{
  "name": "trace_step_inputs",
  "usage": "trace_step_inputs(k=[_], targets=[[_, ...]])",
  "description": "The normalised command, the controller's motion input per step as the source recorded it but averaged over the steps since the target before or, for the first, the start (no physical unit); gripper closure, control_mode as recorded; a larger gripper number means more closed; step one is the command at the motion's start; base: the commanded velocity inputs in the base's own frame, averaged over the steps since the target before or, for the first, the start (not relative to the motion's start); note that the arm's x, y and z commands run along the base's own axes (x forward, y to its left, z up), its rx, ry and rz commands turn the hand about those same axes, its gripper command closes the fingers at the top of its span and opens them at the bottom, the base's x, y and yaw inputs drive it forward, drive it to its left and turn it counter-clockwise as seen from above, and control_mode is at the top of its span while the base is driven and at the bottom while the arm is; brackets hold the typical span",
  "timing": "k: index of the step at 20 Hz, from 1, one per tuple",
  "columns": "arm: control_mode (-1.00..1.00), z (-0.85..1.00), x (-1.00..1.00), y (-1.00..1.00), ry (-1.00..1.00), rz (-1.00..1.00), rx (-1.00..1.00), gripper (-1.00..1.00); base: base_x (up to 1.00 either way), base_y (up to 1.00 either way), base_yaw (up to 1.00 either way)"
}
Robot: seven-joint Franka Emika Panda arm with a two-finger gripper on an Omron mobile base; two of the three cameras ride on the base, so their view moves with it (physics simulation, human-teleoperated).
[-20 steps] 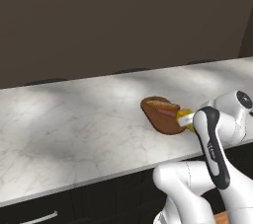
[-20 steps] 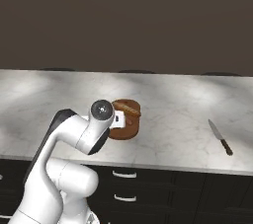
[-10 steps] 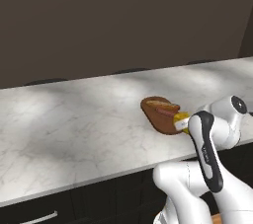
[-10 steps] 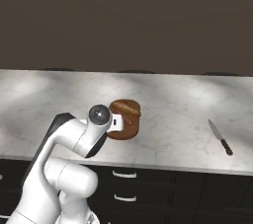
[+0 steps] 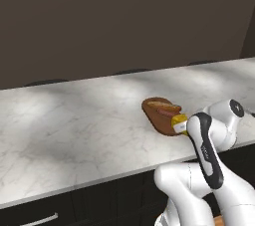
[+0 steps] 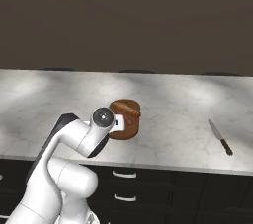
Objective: Retrieve the sausage and cheese from the fridge and place them on the cutting board on the counter.
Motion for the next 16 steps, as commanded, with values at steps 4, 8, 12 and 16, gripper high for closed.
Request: trace_step_inputs(k=[4,8,12,16], targets=[[-1.0,0.0,0.45,0.01,0.0,0.06,-0.01,1.0,0.0,0.0,0.0],[-1.0,0.0,0.36,0.0,0.01,0.04,-0.03,1.0,0.0,0.0,0.0],[-1.0,-0.05,0.19,0.0,0.05,0.03,-0.07,1.0,0.0,0.0,0.0],[-1.0,-0.27,0.02,0.0,0.04,0.05,-0.05,1.0,0.0,0.0,0.0]])
